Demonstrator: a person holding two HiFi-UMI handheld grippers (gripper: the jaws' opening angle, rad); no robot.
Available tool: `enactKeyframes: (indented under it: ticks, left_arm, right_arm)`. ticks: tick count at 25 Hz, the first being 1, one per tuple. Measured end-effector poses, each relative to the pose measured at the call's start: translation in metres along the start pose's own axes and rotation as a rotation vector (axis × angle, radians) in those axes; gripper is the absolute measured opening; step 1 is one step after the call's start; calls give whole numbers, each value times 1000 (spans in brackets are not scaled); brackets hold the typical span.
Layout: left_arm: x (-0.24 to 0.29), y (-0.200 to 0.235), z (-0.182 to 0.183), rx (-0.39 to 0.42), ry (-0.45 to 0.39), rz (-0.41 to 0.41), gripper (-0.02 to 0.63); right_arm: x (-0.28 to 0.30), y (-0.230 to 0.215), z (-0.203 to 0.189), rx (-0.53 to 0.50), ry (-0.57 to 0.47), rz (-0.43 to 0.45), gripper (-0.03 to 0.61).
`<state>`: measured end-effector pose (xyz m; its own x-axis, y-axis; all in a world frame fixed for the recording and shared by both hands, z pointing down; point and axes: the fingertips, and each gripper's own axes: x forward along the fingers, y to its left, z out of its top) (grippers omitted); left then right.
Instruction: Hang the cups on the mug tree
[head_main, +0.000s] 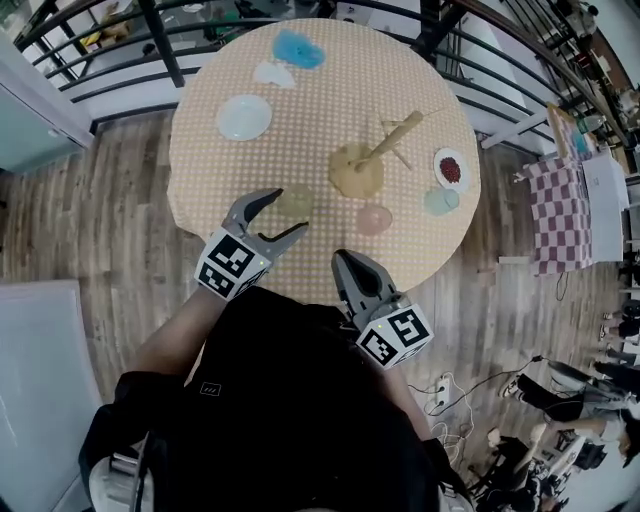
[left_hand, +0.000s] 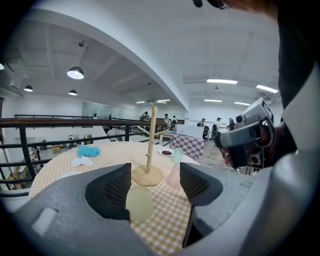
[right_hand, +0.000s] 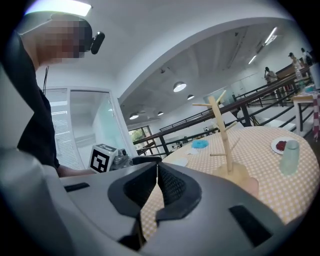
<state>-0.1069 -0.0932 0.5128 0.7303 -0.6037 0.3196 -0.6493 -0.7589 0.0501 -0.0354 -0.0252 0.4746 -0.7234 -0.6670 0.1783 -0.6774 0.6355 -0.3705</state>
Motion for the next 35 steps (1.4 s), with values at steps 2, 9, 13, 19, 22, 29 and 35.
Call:
enactKeyframes:
  ticks: [2, 9, 13, 19, 22, 29, 35]
  left_arm:
    - [7, 7, -17, 23, 11, -15, 296]
    - [49, 27, -73, 111, 86, -45, 350]
    - [73, 30, -92, 176, 171, -79, 373]
    - [100, 33, -115, 234, 286, -148, 374]
    - [109, 33, -123, 252, 336, -172, 374]
    - [117, 27, -133, 369, 495, -259, 373]
    - [116, 30, -133, 390, 507, -290, 345]
  right_arm:
    - [7, -3, -11, -10, 10, -10, 17]
    - [15, -30, -31, -3, 7, -75, 17]
    - [9, -43, -26, 3, -10, -102, 17]
    - [8, -53, -34, 43, -4, -126, 17]
    - [5, -59, -41, 80, 5, -140, 17]
    - [-2, -63, -21, 128, 28, -168, 17]
    - [3, -52, -11, 127, 67, -167, 17]
